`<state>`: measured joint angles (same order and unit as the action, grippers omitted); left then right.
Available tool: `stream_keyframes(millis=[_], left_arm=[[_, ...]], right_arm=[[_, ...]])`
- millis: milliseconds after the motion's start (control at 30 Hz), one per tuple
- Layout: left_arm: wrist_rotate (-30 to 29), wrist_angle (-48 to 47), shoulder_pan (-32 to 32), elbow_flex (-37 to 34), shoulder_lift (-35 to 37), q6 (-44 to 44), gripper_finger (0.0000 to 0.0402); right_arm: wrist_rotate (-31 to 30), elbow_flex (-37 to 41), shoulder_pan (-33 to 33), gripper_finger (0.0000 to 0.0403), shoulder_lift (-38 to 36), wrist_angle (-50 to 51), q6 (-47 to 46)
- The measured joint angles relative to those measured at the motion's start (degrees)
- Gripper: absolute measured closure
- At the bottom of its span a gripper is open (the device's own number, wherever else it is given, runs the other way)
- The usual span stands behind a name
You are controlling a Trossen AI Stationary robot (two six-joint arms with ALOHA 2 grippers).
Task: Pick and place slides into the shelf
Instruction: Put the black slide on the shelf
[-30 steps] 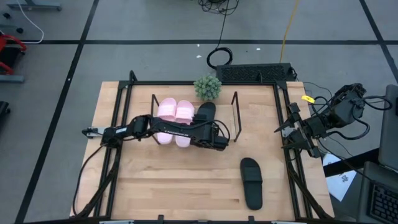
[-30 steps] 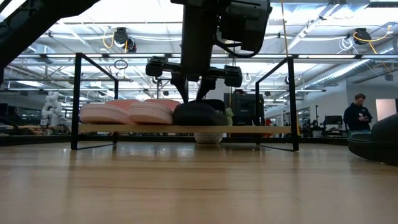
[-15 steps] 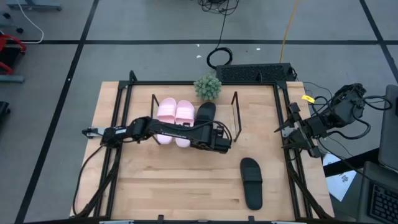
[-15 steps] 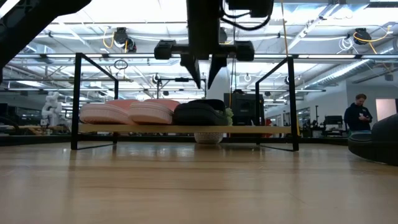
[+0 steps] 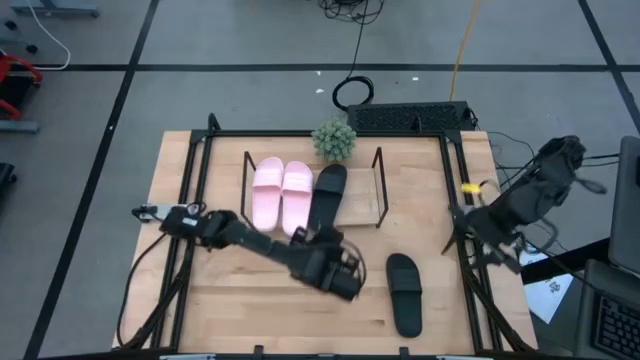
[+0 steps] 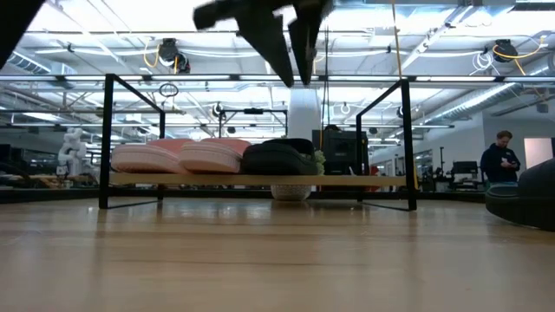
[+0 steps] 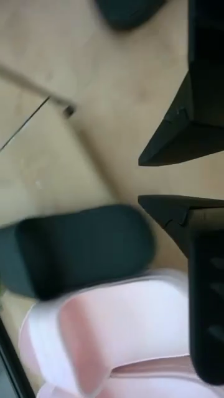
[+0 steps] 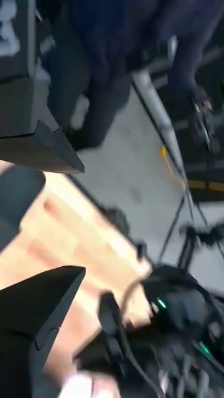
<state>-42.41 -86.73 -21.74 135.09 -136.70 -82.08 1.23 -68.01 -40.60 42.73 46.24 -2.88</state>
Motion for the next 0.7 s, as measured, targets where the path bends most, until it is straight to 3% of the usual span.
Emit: stream_keyframes(millis=[167,333,500,700], left_arm=[[-1.12,-0.58,-6.77,-0.04,0.00,-0.65,0.0314],[-3.65,-0.74,-12.67,-0.04,0.00,-3.98,0.0314],[-10.33,-1.06,-17.87,-0.07,0.00,-7.97,0.0314],[-12.95,-1.05,-21.70,-0.09,0.00,-13.08,0.0314]], right_arm=[[7.79,9.54,-0.38,0.0156,1.76,-12.57,-0.20],[7.45,16.62,-4.25,0.0156,4.05,-22.63,-1.95],[0.17,22.10,-11.47,0.0156,8.15,-28.65,-9.16],[-12.70,23.04,-22.37,0.0156,16.68,-30.98,-18.43]])
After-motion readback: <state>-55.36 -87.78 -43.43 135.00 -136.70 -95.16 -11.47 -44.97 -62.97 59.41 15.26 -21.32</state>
